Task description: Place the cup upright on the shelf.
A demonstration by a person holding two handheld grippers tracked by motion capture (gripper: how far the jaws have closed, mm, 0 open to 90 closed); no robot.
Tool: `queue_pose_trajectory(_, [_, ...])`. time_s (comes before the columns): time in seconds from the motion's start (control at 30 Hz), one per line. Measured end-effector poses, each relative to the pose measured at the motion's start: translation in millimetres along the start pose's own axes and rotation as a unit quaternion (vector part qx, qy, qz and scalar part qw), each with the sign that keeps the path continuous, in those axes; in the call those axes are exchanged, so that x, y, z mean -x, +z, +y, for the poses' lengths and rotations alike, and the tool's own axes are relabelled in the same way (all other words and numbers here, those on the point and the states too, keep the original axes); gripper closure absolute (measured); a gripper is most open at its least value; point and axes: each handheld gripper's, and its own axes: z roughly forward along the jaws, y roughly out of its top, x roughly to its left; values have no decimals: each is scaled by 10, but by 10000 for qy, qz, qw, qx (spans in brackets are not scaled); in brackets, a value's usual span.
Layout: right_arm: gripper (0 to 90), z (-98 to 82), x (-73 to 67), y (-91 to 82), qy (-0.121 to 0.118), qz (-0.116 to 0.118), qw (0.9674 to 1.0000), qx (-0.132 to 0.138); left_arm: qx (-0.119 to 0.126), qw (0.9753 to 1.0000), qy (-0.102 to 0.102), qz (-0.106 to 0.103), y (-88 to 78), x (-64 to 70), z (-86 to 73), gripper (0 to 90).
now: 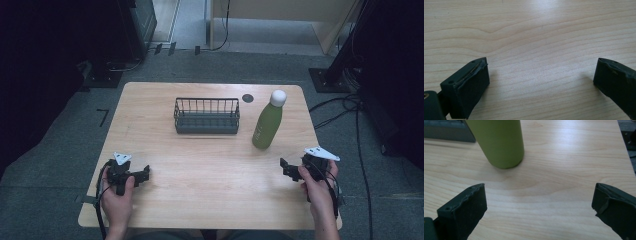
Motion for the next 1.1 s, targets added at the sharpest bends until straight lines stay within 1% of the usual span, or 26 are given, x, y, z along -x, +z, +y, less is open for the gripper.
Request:
queue_pose_trajectory(0.1, [0,58,-42,32,-16,76,10000,33,1,10000,-1,0,0,0,0,9])
queue_pose_trajectory(0.23, [4,135,-79,51,148,221,9996,101,1,10000,-1,0,0,0,0,9])
queue_pose_trajectory(0.3, [5,172,-104,49,182,274,9994,138,0,10000,-1,1,0,0,0,9])
queue_pose_trajectory(0.43, [6,246,-151,38,167,382,9988,240,1,10000,-2,1,0,0,0,9])
queue_pose_trajectory(0.57, [49,310,-190,58,140,380,9986,338,4,10000,-5,1,1,1,0,9])
queue_pose_trajectory(0.73, [53,397,-255,118,66,400,9984,398,0,10000,-1,1,0,0,0,9])
queue_pose_trajectory(0.93, [45,530,-389,168,-47,509,9973,528,1,10000,-1,1,0,0,0,9])
queue_pose_trajectory(1.1, [46,617,-475,240,-55,605,9966,563,10,10000,-12,0,1,2,-1,9])
